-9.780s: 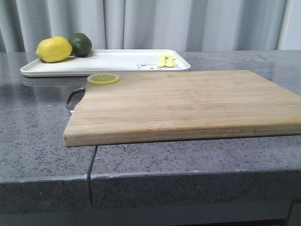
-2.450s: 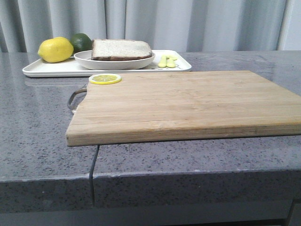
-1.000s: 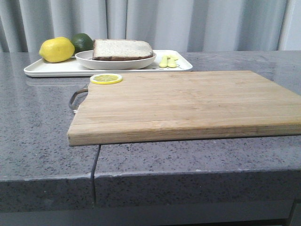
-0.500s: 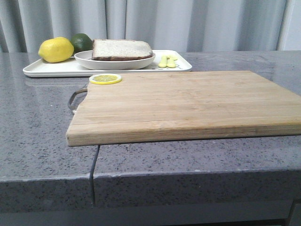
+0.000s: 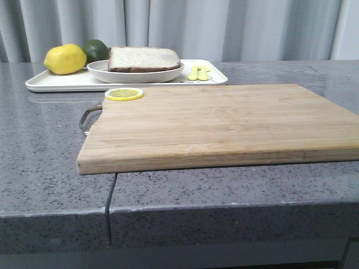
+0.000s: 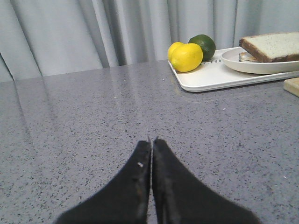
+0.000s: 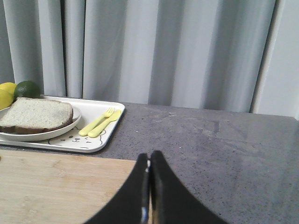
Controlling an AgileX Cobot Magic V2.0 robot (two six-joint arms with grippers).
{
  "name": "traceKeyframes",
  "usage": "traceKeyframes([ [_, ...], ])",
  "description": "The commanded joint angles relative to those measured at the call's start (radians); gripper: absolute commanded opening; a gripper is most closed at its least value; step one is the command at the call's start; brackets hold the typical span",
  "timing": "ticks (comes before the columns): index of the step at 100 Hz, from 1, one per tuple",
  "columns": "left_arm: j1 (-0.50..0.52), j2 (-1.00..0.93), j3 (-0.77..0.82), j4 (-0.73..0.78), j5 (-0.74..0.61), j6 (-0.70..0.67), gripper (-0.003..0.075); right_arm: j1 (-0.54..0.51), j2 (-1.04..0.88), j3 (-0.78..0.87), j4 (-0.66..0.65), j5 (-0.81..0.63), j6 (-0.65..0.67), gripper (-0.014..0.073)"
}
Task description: Place bread and move sandwich to tray
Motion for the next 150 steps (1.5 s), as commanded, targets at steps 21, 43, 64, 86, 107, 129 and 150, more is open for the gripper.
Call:
traceKeyframes([
  [21,0.003,-0.031,0.016,-0.011,-0.075,-0.012,-0.002,-0.005,-0.001,-0.026,-0.029,-0.019,-0.009,-0.007],
  [43,0.003,-0.031,0.016,-0.011,-0.075,-0.012,-0.002,-0.005,-0.001,-0.026,-0.029,-0.024,-0.009,-0.007],
  [64,0.003,-0.031,0.016,-0.011,-0.075,-0.012,-0.002,-0.005,-0.001,-0.021,-0.051,-0.016,0.01,-0.007],
  [86,0.003,-0.031,0.016,-0.011,-0.075,-0.012,-0.002,-0.095,-0.025,0.015,-0.624,0.139,0.539,-0.007],
  [107,0.003,-0.031,0.016,-0.011,-0.075,-0.012,-0.002,-0.3,-0.119,0.037,-1.14,0.386,1.063,-0.007],
  [129,0.003,-0.031,0.016,-0.011,-0.075,-0.012,-0.002,-0.445,-0.285,0.132,-1.411,0.452,1.398,-0.007],
  [150,0.003,-0.031,0.016,-0.011,-0.075,-0.012,-0.002,-0.504,-0.44,0.259,-1.414,0.452,1.426,-0.007],
])
